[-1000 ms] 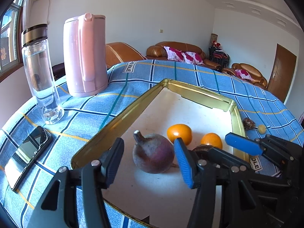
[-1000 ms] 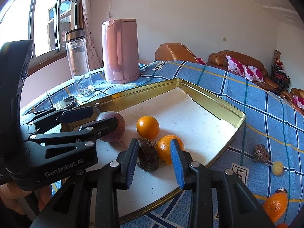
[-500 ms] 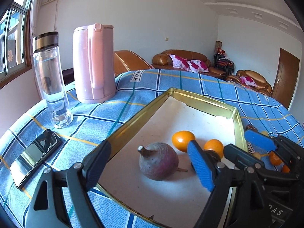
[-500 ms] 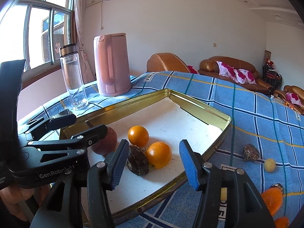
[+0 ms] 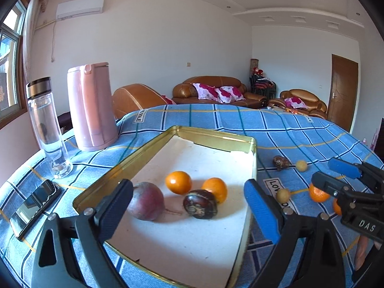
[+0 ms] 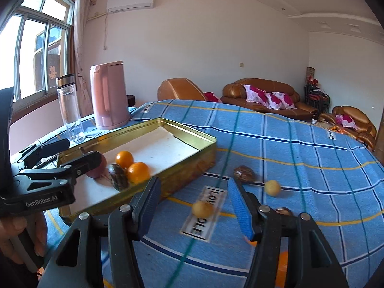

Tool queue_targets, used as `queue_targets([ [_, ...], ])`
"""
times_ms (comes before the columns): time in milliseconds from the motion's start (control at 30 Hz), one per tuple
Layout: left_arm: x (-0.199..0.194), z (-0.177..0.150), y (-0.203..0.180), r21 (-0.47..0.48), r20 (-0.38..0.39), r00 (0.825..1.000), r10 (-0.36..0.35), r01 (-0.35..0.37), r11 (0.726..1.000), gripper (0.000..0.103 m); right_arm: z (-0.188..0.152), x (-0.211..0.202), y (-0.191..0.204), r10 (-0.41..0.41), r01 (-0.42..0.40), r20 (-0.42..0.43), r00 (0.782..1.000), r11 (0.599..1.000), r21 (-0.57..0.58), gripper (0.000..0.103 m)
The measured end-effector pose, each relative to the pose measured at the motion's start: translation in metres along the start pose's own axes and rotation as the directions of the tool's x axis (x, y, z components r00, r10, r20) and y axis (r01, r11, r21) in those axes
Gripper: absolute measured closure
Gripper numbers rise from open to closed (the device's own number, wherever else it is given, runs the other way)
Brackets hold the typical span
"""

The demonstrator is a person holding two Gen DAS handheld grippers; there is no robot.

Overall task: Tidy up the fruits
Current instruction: 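Withdraw both tools from the tray toward the remaining fruits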

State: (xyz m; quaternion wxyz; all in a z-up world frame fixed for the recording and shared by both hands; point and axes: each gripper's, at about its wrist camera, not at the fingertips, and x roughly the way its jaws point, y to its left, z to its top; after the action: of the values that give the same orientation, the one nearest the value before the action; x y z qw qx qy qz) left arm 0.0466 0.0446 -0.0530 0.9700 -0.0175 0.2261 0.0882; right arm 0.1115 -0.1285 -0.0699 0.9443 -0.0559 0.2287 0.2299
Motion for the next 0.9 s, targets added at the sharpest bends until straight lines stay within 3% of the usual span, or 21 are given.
queue_targets([
  [133, -0.004, 0.001, -0.025, 0.043, 0.006, 0.999, -0.037, 0.037, 0.998, 0.006, -0.011, -0.018, -0.038, -0.061, 0.062, -0.038, 0.997, 0.998, 0.029, 0.044],
  [333, -0.002, -0.001, -0.057, 0.103, -0.013, 0.996, -0.09, 0.091, 0.99, 0.004, -0.024, -0.027, -0.064, -0.08, 0.085, -0.102, 0.992, 0.996, 0.042, 0.044],
  [467, 0.0, -0.002, -0.07, 0.127, -0.026, 0.993, -0.113, 0.115, 0.985, 0.004, -0.034, -0.02, -0.071, -0.079, 0.086, -0.155, 0.985, 0.996, 0.039, 0.044],
  [600, 0.003, -0.002, -0.074, 0.129, -0.036, 0.992, -0.119, 0.123, 0.984, 0.004, -0.041, -0.01, -0.07, -0.049, 0.06, -0.202, 0.978, 0.997, 0.046, 0.053],
  [900, 0.006, -0.004, -0.089, 0.156, -0.058, 0.988, -0.146, 0.153, 0.976, 0.004, -0.044, -0.007, -0.078, -0.06, 0.073, -0.238, 0.969, 0.996, 0.047, 0.057],
])
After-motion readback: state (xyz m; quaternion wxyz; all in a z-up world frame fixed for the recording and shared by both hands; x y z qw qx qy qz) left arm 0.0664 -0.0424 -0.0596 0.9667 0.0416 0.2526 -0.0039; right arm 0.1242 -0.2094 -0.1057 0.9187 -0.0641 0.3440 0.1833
